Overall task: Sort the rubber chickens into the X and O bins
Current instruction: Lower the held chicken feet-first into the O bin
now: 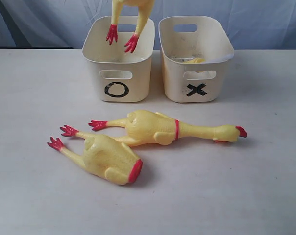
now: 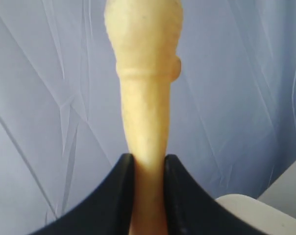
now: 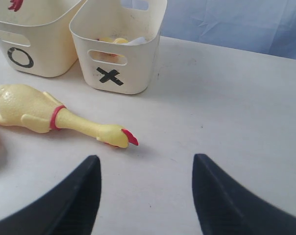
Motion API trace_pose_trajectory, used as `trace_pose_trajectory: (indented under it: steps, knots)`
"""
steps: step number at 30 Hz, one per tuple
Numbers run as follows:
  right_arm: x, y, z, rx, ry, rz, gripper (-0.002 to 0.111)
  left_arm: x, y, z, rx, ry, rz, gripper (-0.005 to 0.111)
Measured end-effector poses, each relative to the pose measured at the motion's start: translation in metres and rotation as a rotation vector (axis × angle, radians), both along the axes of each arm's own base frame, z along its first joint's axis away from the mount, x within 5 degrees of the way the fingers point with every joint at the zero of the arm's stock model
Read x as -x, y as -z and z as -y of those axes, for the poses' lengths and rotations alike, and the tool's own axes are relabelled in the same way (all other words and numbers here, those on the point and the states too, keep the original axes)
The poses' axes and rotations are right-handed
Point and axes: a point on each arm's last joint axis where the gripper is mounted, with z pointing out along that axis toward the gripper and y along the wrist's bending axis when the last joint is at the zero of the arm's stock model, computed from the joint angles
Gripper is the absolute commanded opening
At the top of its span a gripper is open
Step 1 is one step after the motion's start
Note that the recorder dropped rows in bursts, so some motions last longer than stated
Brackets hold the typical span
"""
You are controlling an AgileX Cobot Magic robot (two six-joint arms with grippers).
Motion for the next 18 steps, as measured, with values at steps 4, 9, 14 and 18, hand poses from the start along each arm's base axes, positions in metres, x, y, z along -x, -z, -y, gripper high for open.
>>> trace_pose_trajectory:
  steps: [4,9,14,18]
  knots:
    - [0.000,0.000,0.000,0.000,0.000,0.000,0.053,0.000,-0.002,0.001,-0.021,0.007,0.050,0.002]
    - [0.000,0.000,0.000,-0.003,-0.002,-0.002,0.053,-0.004,0.007,0.007,-0.102,0.016,0.087,0.002]
    - [0.001,0.001,-0.001,-0.004,-0.014,-0.008,0.053,-0.002,0.012,0.015,-0.124,0.033,0.089,0.002]
    - [0.001,0.001,-0.001,-0.003,-0.016,-0.009,0.053,-0.002,0.012,0.015,-0.128,0.035,0.094,0.002]
